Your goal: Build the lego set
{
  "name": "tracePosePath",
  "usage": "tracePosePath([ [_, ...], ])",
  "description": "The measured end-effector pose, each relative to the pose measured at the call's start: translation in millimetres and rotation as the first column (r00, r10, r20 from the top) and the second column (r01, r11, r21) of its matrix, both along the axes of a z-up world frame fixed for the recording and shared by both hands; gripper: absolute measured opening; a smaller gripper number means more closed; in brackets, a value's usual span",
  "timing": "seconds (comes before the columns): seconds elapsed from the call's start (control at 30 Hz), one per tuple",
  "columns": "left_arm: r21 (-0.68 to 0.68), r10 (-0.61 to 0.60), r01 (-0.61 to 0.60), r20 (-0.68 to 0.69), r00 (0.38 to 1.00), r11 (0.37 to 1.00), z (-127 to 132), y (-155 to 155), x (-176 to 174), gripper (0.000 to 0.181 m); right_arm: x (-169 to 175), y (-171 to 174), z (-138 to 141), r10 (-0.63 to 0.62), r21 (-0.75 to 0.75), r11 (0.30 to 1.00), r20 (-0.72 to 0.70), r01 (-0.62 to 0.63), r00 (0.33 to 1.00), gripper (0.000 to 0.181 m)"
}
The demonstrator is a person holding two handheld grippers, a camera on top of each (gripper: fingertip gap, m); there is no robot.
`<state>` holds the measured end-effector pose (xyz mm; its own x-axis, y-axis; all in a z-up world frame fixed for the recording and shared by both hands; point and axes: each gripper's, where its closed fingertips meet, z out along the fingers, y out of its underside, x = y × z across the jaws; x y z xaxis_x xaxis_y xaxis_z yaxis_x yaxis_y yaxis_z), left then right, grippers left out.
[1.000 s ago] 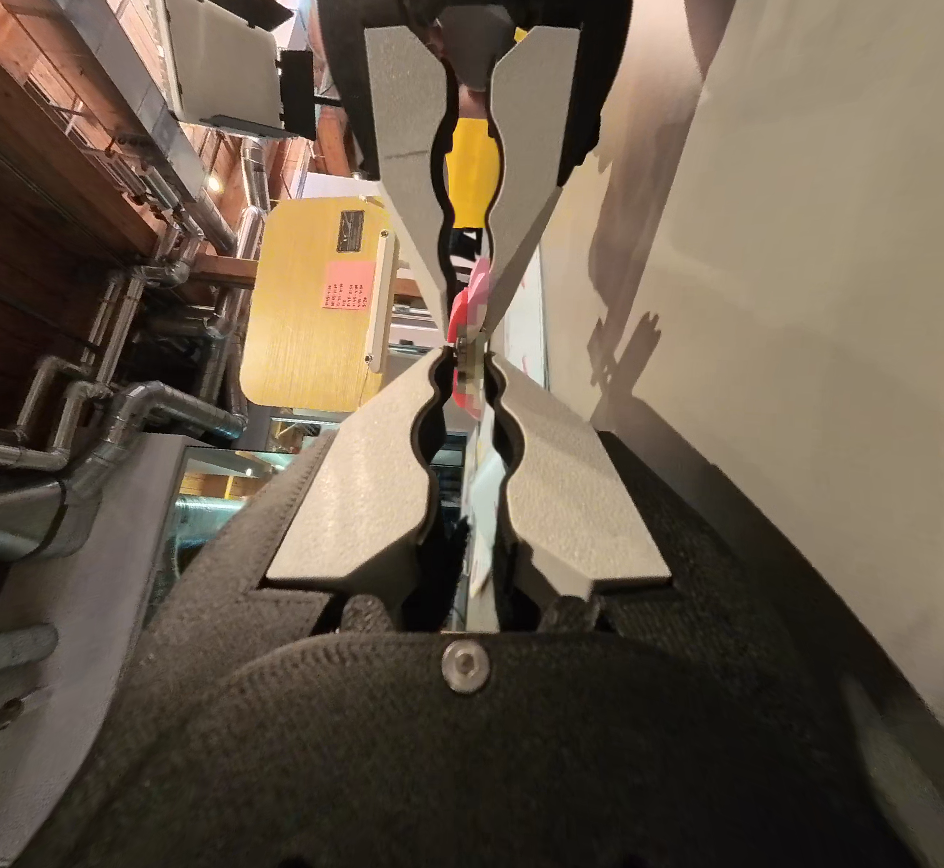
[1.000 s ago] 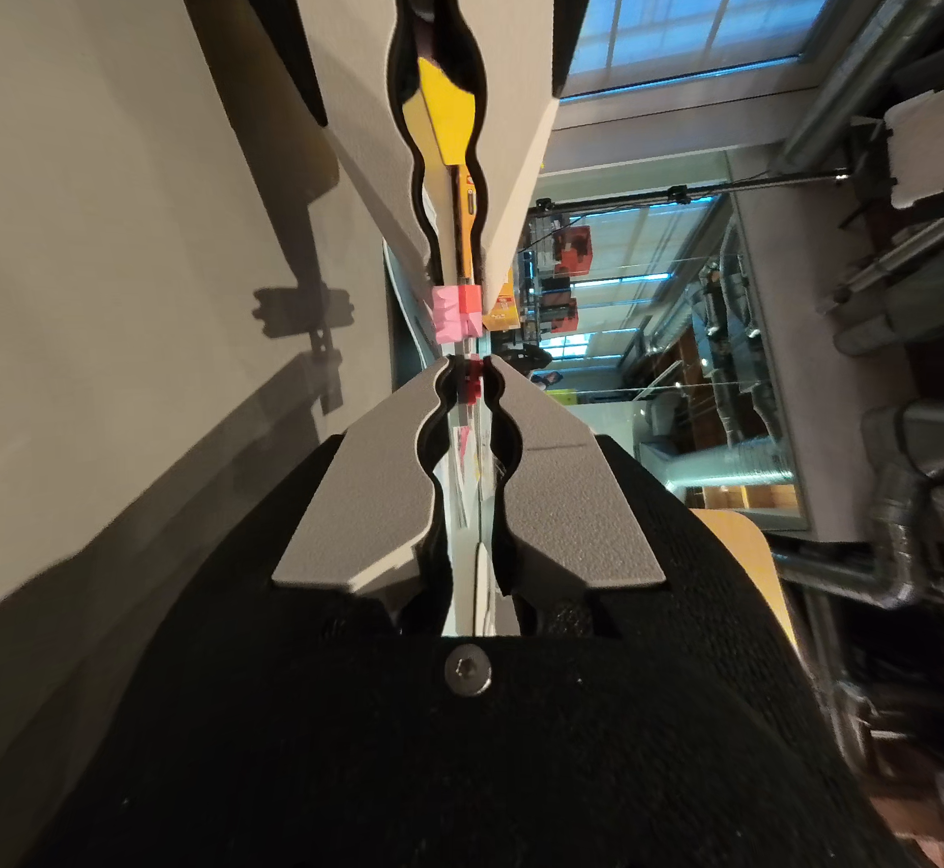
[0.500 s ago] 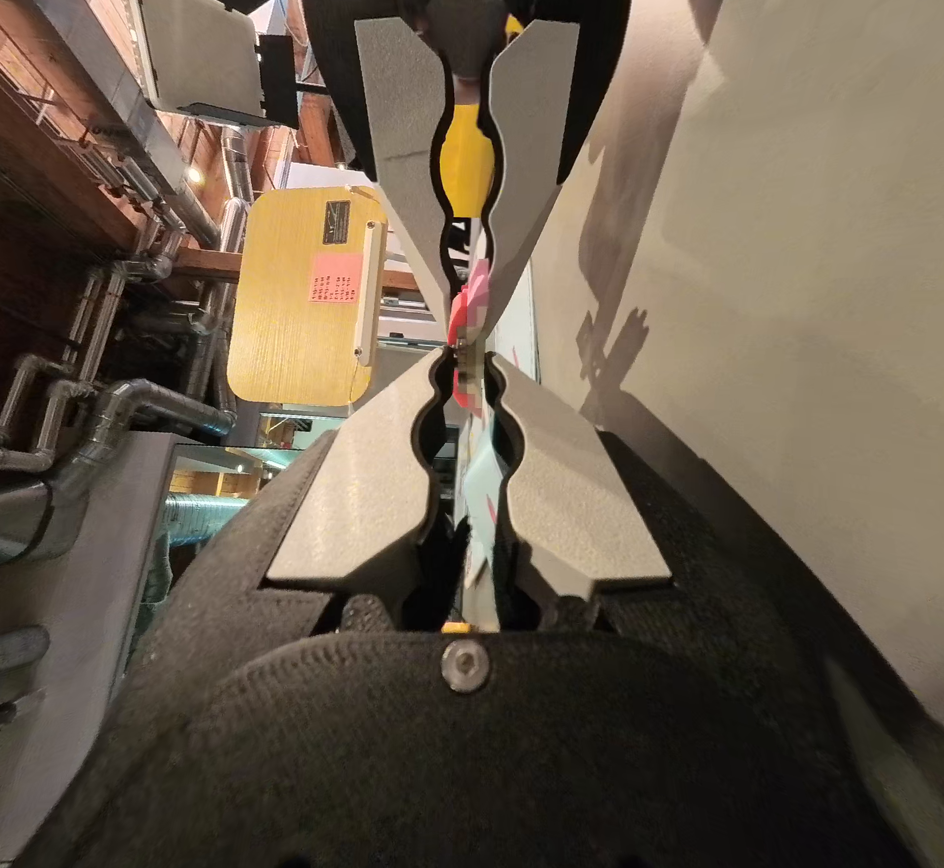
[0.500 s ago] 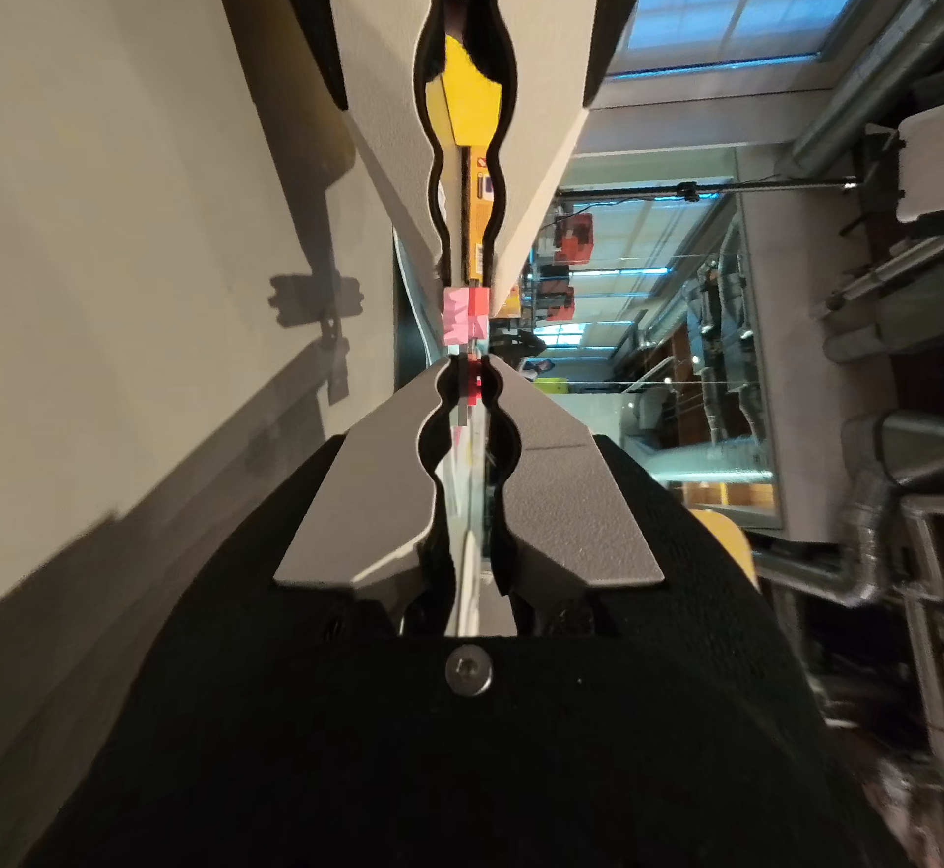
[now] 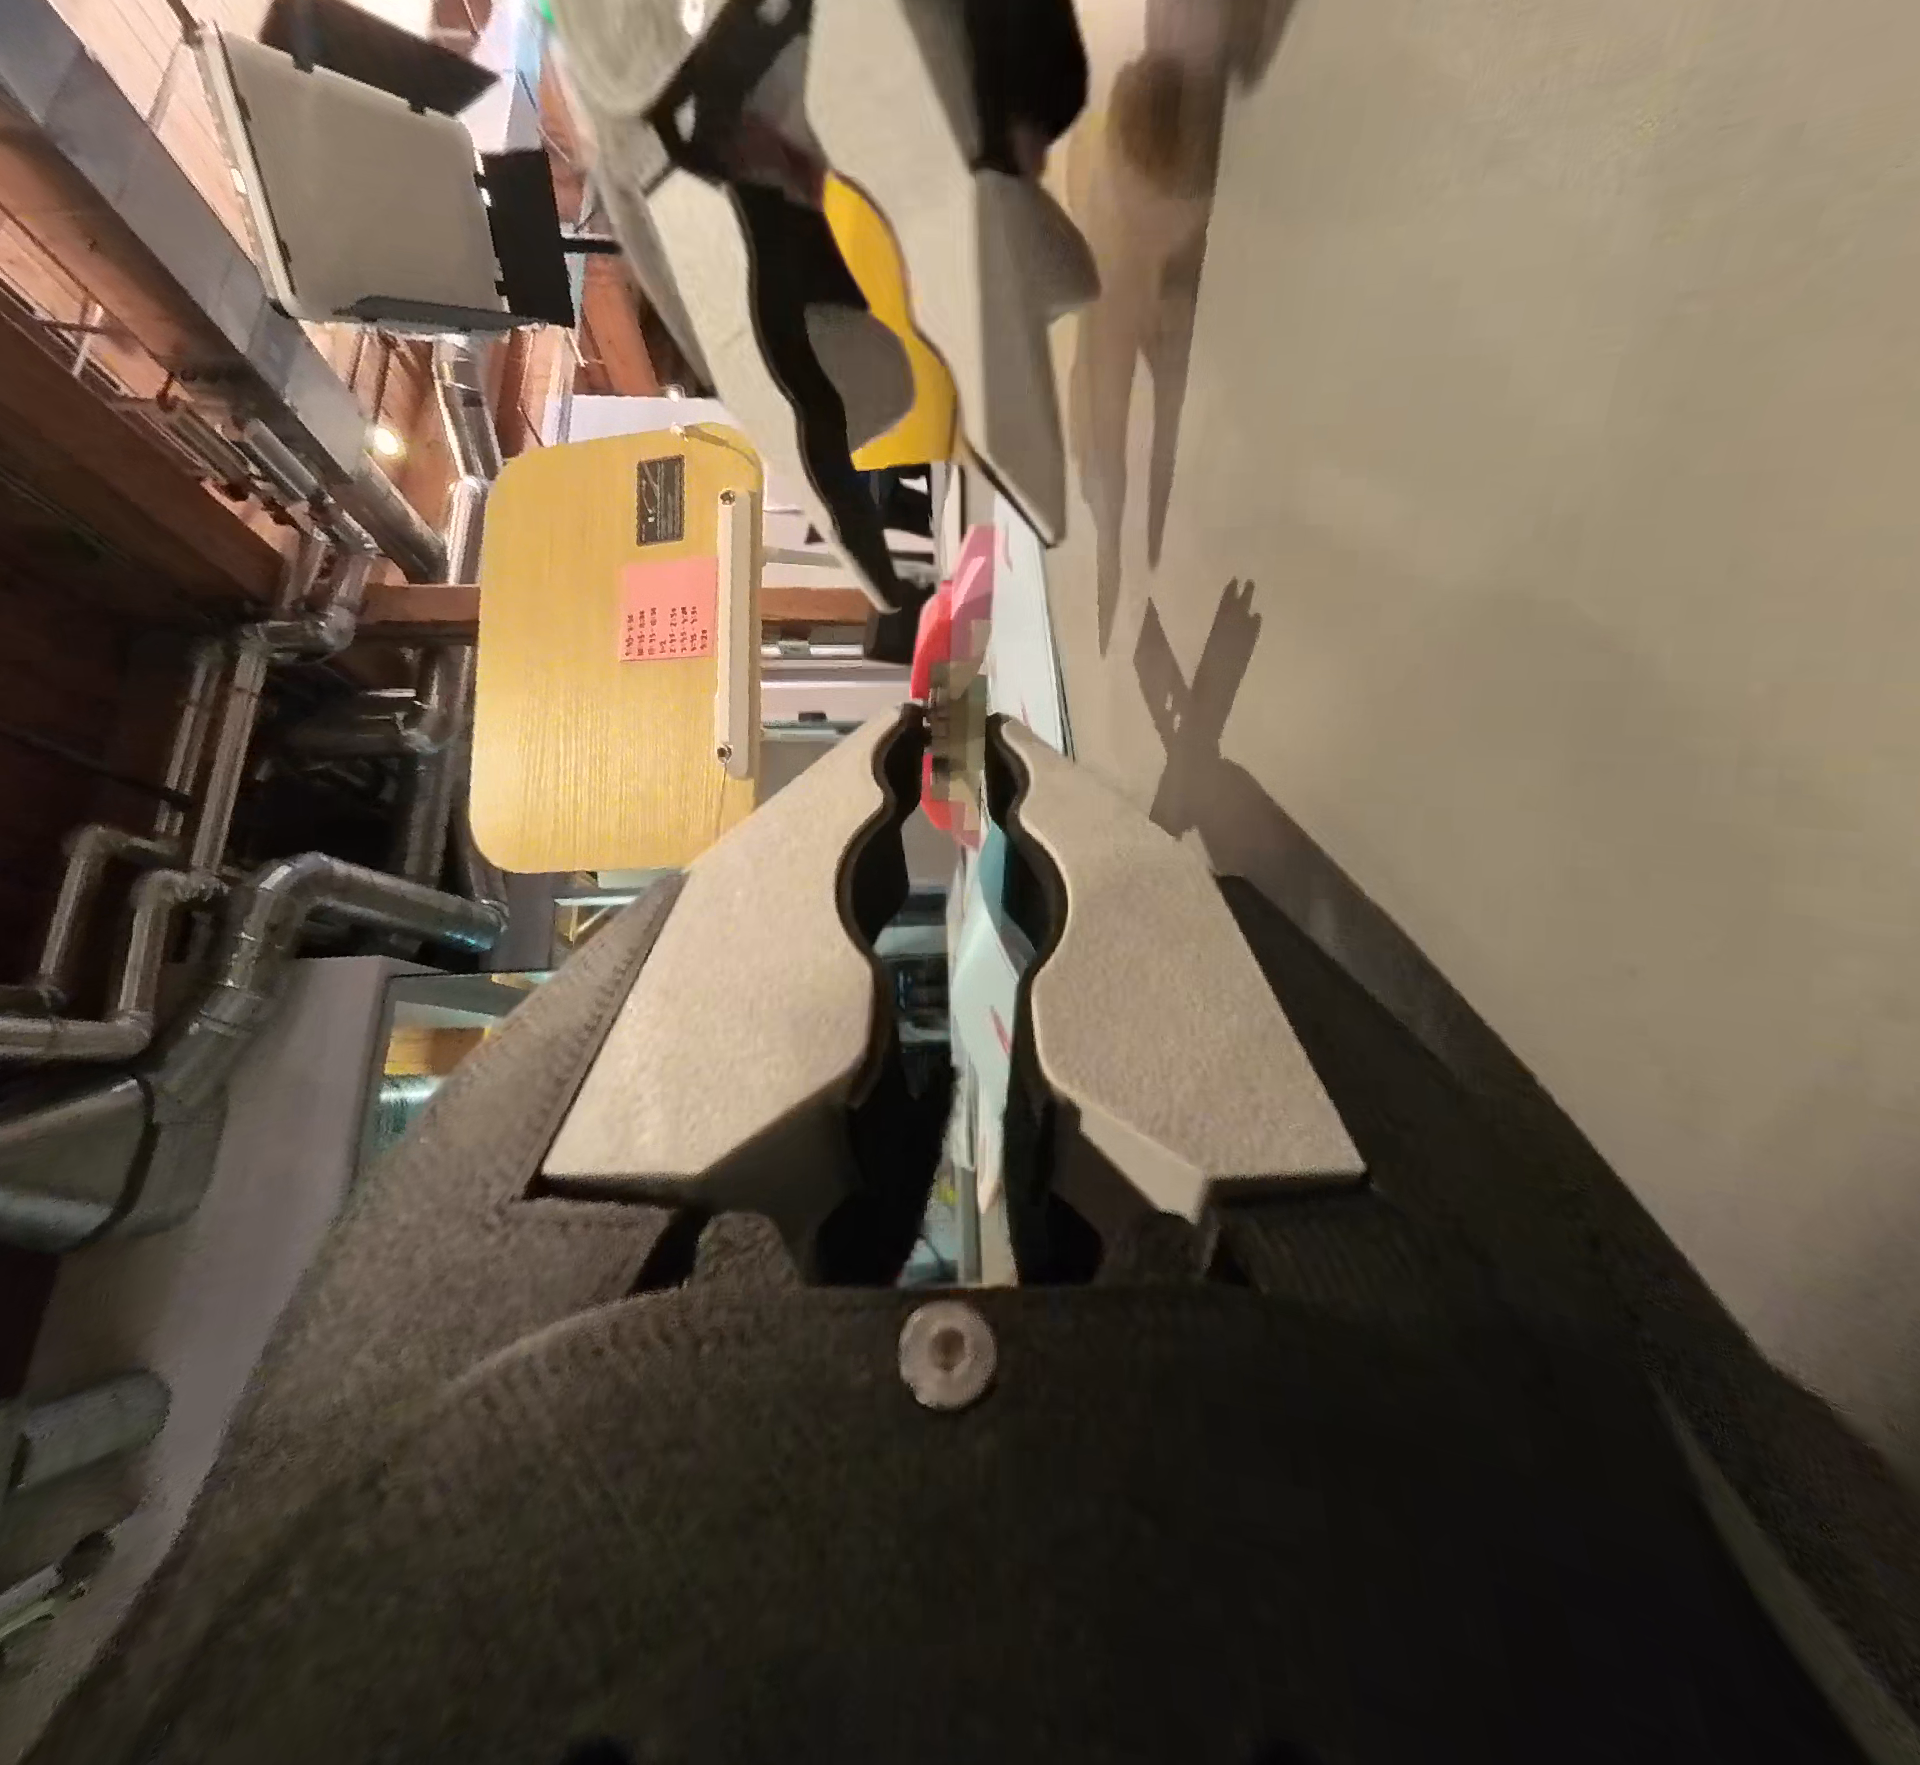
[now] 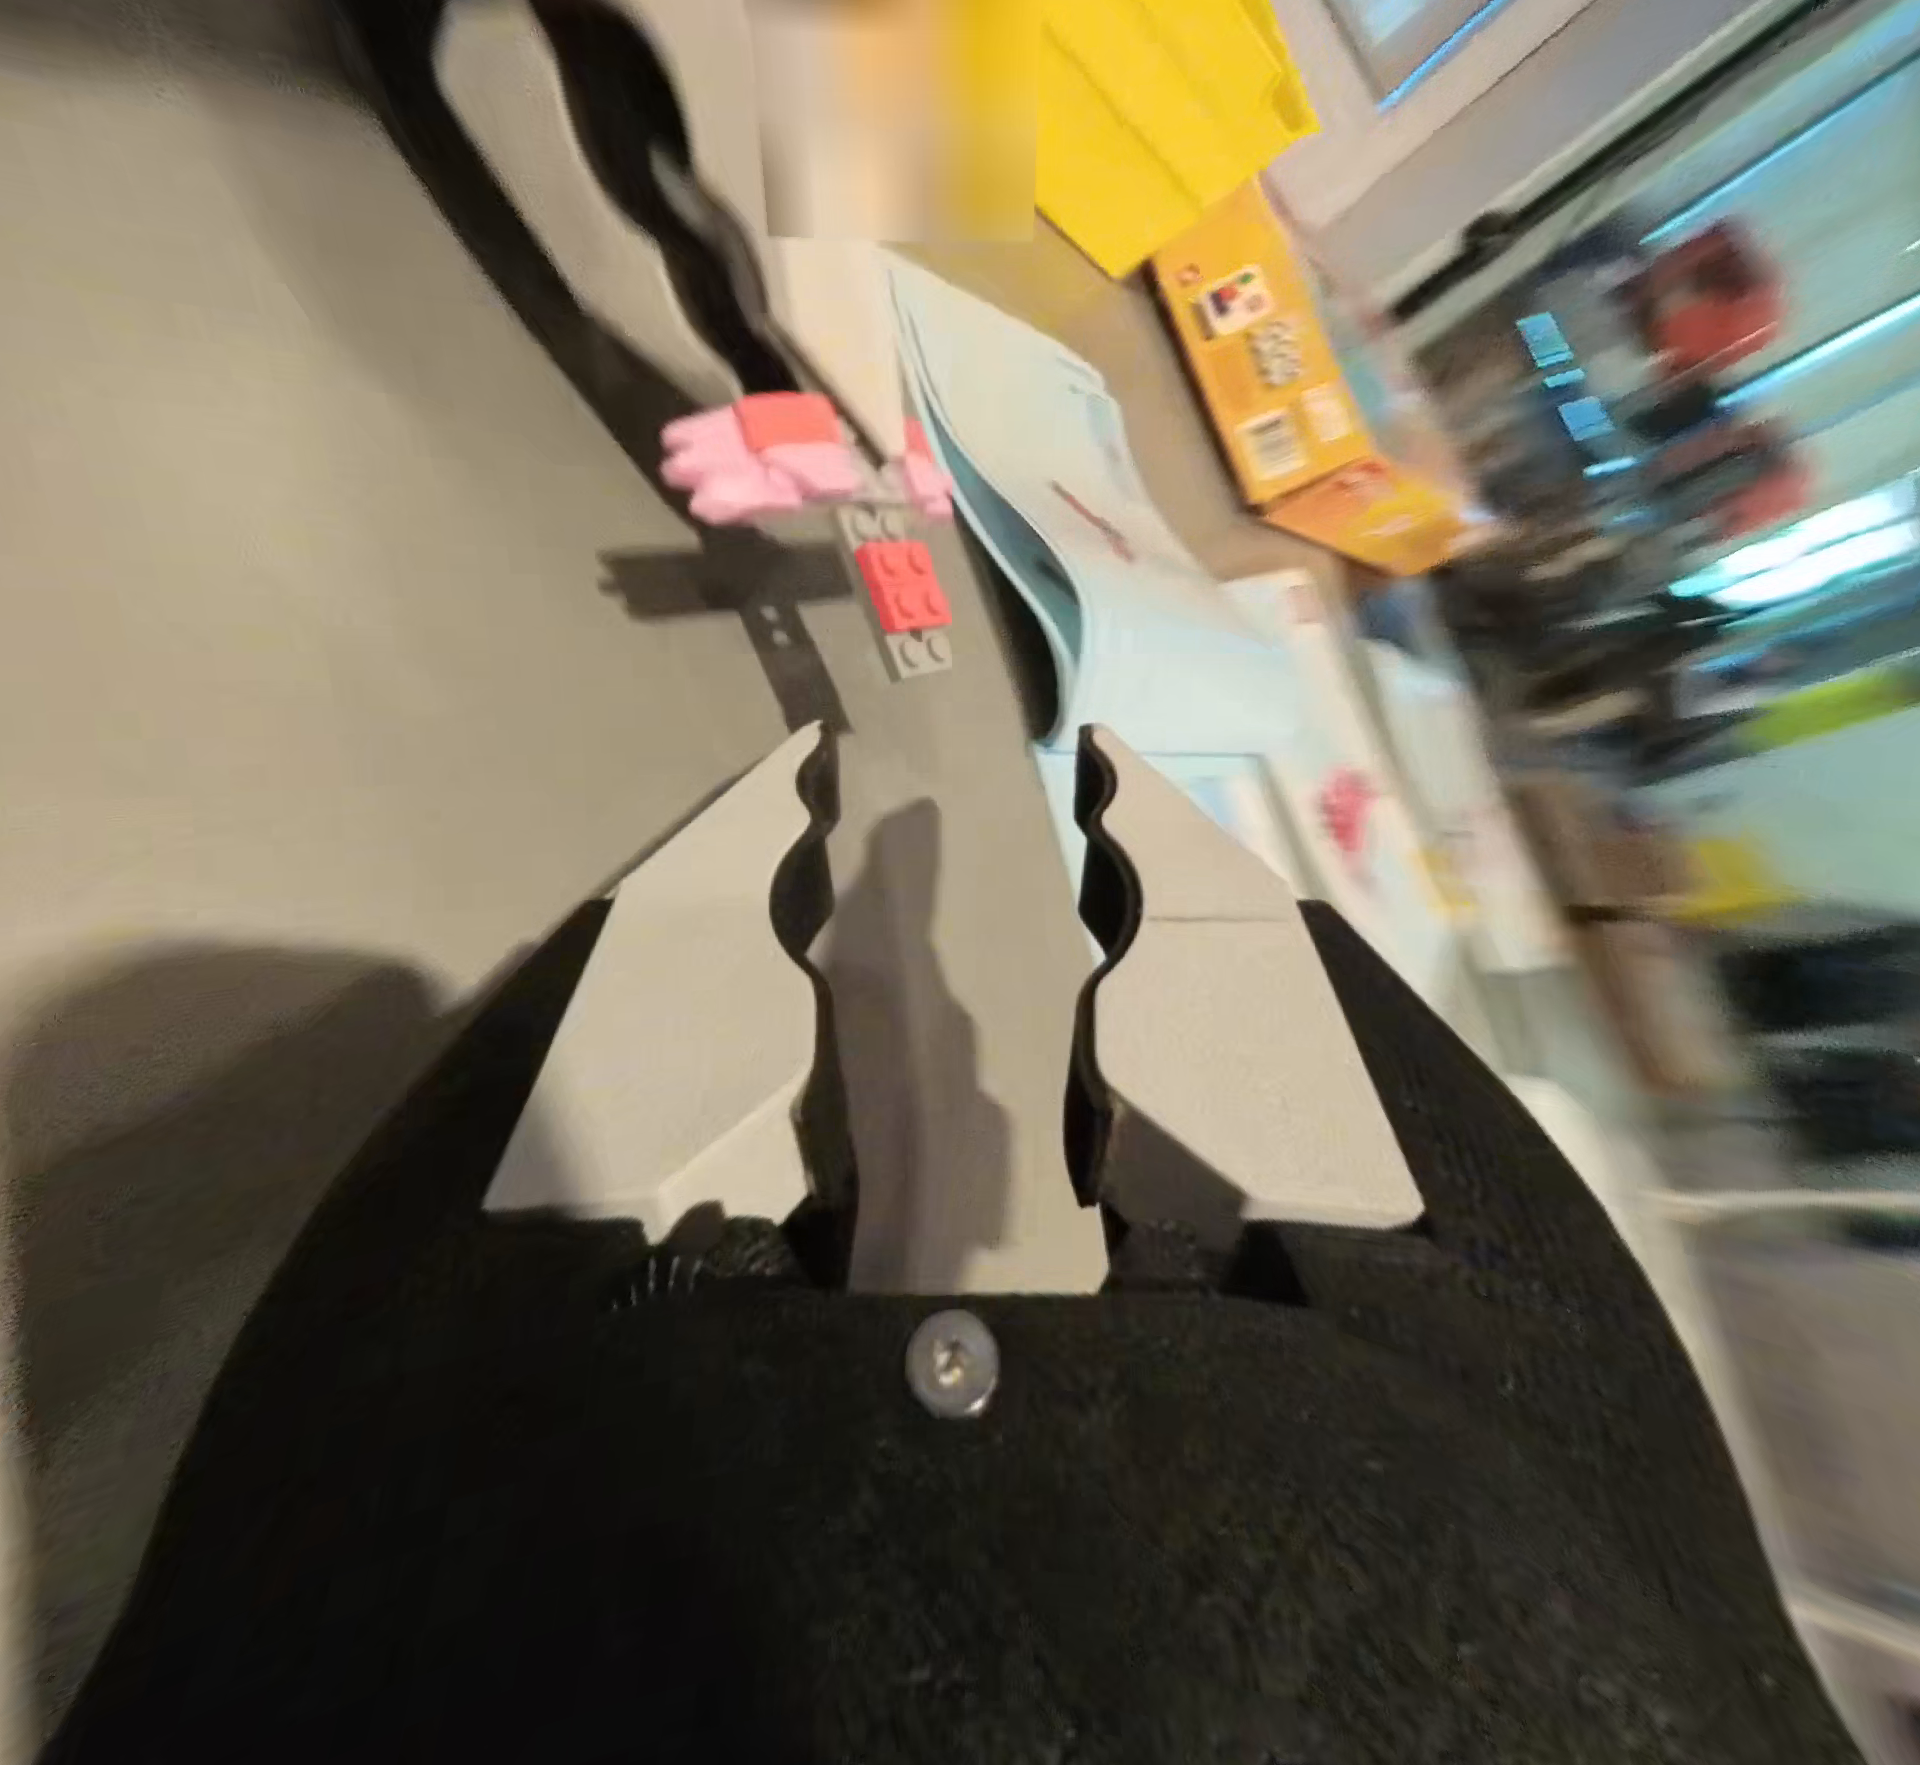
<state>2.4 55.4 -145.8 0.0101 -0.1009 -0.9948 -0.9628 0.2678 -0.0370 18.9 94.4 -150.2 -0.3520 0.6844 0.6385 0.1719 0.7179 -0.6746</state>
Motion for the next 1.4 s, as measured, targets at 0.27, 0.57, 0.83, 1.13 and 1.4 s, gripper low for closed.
tracePosePath([
  [0.27, 0.048, -0.172, 0.175, -0.054, 0.984, 0.983, 1, -19, 28, 0.01, 22, -41, 22, 0.316, -0.652, 0.735, 0.083, -0.189, 0.945, 0.038],
  [0.57, 0.064, -0.211, 0.214, -0.043, 0.977, 0.975, 5, -24, 34, 0.01, 26, -58, 8, 0.371, -0.601, 0.772, 0.163, -0.206, 0.914, 0.018],
  [0.83, 0.054, -0.216, 0.22, -0.077, 0.973, 0.974, -1, -24, 35, 0.011, 29, -61, 0, 0.379, -0.589, 0.786, 0.222, -0.186, 0.898, 0.014],
  [1.13, 0.096, -0.153, 0.16, -0.077, 0.985, 0.982, 5, -16, 20, 0.036, 32, -34, -24, 0.268, -0.524, 0.851, 0.367, -0.04, 0.891, 0.014],
  [1.4, 0.125, -0.094, 0.091, 0.022, 0.995, 0.988, 20, -9, 5, 0.033, 35, -27, -34, 0.235, -0.487, 0.873, 0.427, 0.004, 0.873, 0.016],
])
